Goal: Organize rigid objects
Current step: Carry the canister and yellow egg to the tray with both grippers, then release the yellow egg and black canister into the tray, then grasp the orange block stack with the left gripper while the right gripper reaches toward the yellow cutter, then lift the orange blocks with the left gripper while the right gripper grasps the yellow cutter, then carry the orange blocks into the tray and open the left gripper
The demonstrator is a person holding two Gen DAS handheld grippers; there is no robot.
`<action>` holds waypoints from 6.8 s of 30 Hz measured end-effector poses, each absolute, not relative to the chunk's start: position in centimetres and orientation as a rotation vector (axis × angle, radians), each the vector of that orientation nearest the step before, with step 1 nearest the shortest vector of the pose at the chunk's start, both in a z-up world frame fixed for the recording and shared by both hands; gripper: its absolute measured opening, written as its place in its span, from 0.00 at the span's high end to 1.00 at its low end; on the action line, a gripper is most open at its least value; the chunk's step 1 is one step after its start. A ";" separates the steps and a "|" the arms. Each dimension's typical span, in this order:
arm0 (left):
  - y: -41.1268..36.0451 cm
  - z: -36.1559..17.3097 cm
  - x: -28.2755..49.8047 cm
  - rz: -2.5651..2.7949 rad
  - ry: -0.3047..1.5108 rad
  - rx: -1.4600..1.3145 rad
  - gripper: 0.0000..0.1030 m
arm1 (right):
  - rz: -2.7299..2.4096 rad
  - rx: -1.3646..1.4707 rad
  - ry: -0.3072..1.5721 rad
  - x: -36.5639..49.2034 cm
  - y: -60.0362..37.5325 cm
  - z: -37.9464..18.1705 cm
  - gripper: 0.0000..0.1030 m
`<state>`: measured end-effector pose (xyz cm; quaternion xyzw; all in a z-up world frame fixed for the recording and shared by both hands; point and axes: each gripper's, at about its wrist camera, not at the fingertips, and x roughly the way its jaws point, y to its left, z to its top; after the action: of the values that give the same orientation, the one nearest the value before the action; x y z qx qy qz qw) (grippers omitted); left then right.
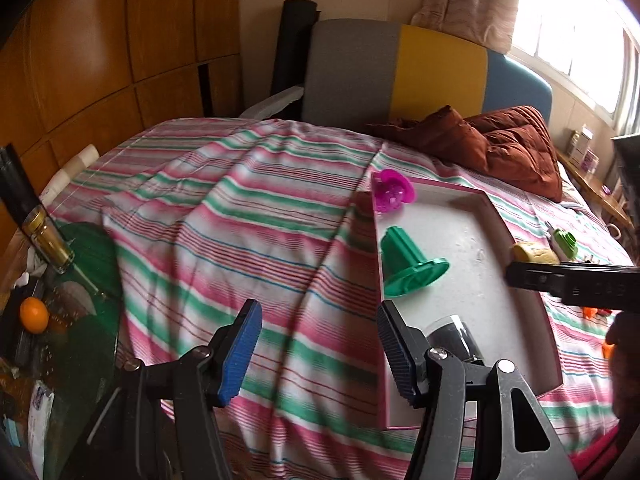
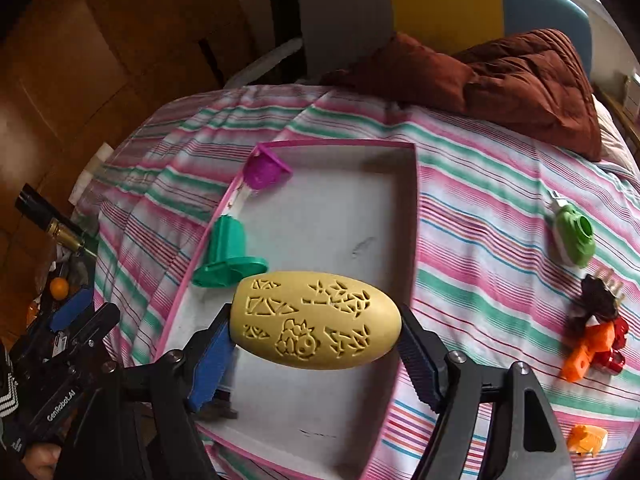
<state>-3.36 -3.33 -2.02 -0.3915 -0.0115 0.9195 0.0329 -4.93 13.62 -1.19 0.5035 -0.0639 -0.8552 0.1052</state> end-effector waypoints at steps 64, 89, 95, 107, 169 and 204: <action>4.1 -0.8 -0.9 2.717 0.267 -1.078 0.41 | -2.930 1.458 -0.373 2.4 28.0 0.0 0.24; 19.3 -0.8 -2.0 2.269 0.306 -1.115 0.41 | -3.149 1.242 -1.324 10.0 44.6 0.0 0.24; 25.7 -2.5 -2.2 2.130 0.372 -1.116 0.41 | -3.084 1.225 -1.396 9.9 44.9 -0.5 0.24; 35.2 -6.2 -4.5 1.953 0.404 -1.153 0.46 | -2.999 1.169 -1.505 10.0 45.6 -1.1 0.24; 19.0 -2.5 2.6 2.032 0.154 -1.078 0.80 | -2.772 1.990 -0.686 5.3 36.4 -7.3 0.32; 8.5 -6.1 -19.7 2.387 -0.178 -1.473 0.77 | -2.771 1.967 -0.619 4.5 34.9 -7.3 0.32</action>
<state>-19.71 8.52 -6.09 -0.5169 -0.0624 0.8377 0.1649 4.47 34.90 -7.33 0.5625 -0.1771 -0.7925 -0.1555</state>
